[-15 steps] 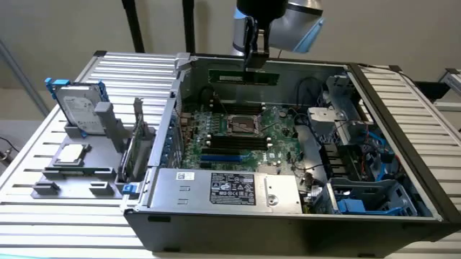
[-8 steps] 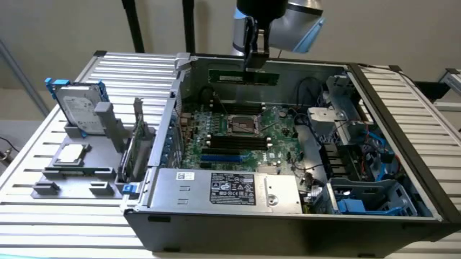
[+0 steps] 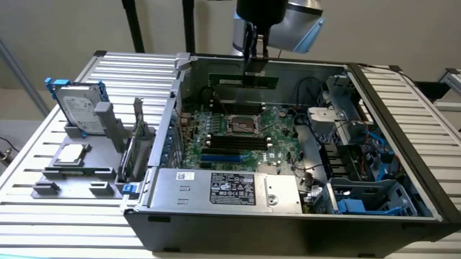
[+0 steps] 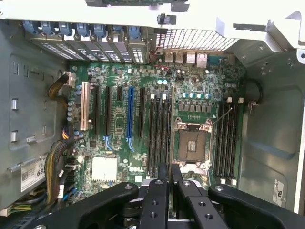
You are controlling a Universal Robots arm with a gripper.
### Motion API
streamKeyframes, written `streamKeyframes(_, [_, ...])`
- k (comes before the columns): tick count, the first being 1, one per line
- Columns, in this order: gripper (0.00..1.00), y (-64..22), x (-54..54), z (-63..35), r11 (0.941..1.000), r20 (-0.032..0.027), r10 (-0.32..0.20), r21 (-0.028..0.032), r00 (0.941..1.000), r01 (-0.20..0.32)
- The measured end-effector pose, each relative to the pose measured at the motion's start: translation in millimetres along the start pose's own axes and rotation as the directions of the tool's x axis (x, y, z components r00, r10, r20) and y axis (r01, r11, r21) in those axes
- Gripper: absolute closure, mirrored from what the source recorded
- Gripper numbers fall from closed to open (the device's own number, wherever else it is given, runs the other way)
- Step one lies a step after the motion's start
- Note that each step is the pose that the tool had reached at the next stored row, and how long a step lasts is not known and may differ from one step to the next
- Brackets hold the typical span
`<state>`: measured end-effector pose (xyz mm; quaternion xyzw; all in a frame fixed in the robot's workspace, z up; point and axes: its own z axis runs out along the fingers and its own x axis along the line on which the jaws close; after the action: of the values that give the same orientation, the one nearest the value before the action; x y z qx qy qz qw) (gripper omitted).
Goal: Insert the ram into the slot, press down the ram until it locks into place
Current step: 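Insert the ram into the slot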
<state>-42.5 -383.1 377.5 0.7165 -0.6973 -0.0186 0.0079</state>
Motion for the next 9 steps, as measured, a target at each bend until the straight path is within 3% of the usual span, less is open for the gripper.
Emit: streamKeyframes(9, [0.86,-0.6,0.3,16.2,1.0000,0.0000,0.000,0.0000,1.0000,0.000])
